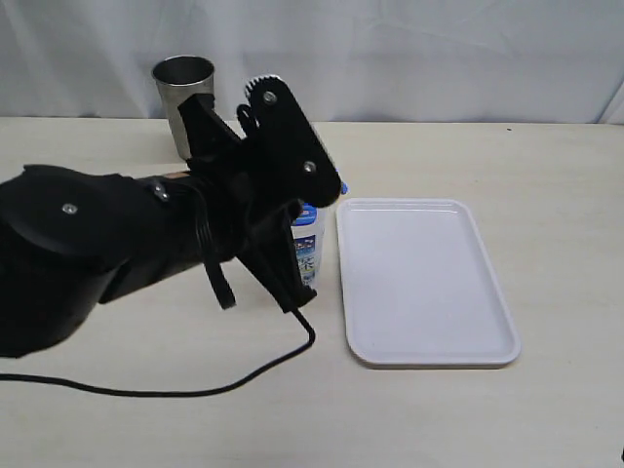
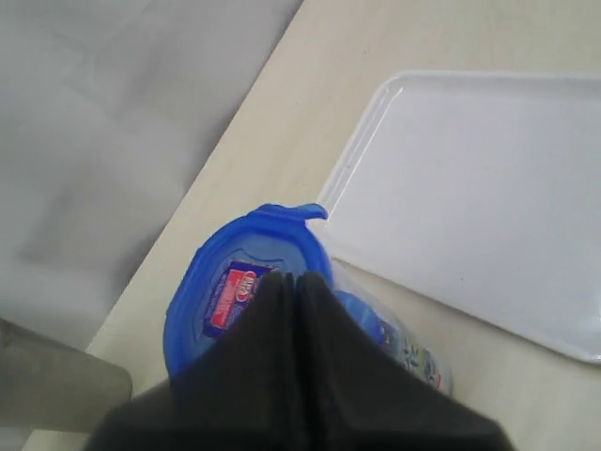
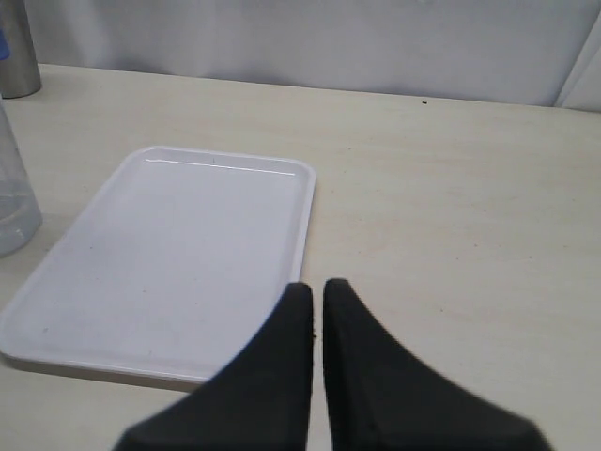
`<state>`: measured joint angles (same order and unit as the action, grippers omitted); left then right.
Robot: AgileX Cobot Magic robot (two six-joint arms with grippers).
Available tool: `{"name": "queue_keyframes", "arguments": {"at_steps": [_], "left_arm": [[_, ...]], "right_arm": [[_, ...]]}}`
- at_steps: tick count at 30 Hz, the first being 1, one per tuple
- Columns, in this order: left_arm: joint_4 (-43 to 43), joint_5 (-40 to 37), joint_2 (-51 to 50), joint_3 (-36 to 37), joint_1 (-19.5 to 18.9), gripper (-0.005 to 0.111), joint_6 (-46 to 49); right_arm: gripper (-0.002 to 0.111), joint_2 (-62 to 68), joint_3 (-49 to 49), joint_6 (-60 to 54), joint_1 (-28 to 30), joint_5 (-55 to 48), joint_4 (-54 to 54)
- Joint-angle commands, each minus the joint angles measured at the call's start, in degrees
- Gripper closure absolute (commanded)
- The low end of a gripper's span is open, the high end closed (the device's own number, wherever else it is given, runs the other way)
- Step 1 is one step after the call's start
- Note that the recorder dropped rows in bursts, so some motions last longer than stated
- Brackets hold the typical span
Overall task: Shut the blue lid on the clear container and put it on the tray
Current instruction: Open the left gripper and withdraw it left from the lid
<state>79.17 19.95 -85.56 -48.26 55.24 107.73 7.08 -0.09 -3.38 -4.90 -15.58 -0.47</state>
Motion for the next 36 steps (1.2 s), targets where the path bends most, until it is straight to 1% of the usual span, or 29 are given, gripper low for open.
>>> {"name": "queue_keyframes", "arguments": {"at_steps": [1,6,9,10,12,16,19,21,23,25,27,29,32,33,36], "left_arm": [[-15.14,-7.94,0.4,0.04,-5.95,0.107,-16.88],[-26.01,-7.43,0.27,0.04,-10.63,0.107,-33.74],[-32.8,-7.33,0.27,0.04,-14.29,0.107,-43.79],[-34.36,-7.2,0.27,0.04,-16.06,0.107,-48.45],[-36.67,-6.6,0.27,0.04,-18.54,0.107,-54.1],[-44.38,-6.93,0.27,0.04,-21.88,0.107,-61.64],[-47.33,-6.64,0.27,0.04,-23.89,0.107,-63.34],[-50.35,-6.42,0.27,0.04,-24.09,0.107,-63.34],[-51.12,-5.33,0.27,0.04,-24.23,0.107,-63.34],[-51.42,-2.59,0.27,0.04,-24.23,0.107,-63.77],[-51.05,1.27,0.27,0.16,-24.23,0.107,-67.77],[-51.91,4.99,0.27,0.16,-24.23,0.107,-73.7],[-57.72,8.52,0.27,0.29,-24.23,0.107,-85.94],[-60.58,9.4,0.27,0.29,-24.23,0.107,-90.35],[-75.89,11.19,0.27,0.29,-24.23,0.107,-103.54]], "right_arm": [[0.104,0.11,0.09,0.23,0.22,0.54,0.06],[0.104,0.11,0.09,0.23,0.22,0.54,0.06],[0.104,0.11,0.09,0.23,0.22,0.54,0.06],[0.104,0.11,0.09,0.23,0.22,0.54,0.06],[0.104,0.11,0.09,0.23,0.22,0.54,0.06],[0.104,0.11,0.09,0.23,0.22,0.54,0.06],[0.104,0.11,0.09,0.23,0.22,0.54,0.06],[0.104,0.11,0.09,0.23,0.22,0.54,0.06],[0.104,0.11,0.09,0.23,0.22,0.54,0.06],[0.104,0.11,0.09,0.23,0.22,0.54,0.06],[0.104,0.11,0.09,0.23,0.22,0.54,0.06],[0.104,0.11,0.09,0.23,0.22,0.54,0.06],[0.104,0.11,0.09,0.23,0.22,0.54,0.06],[0.104,0.11,0.09,0.23,0.22,0.54,0.06],[0.104,0.11,0.09,0.23,0.22,0.54,0.06]]}}
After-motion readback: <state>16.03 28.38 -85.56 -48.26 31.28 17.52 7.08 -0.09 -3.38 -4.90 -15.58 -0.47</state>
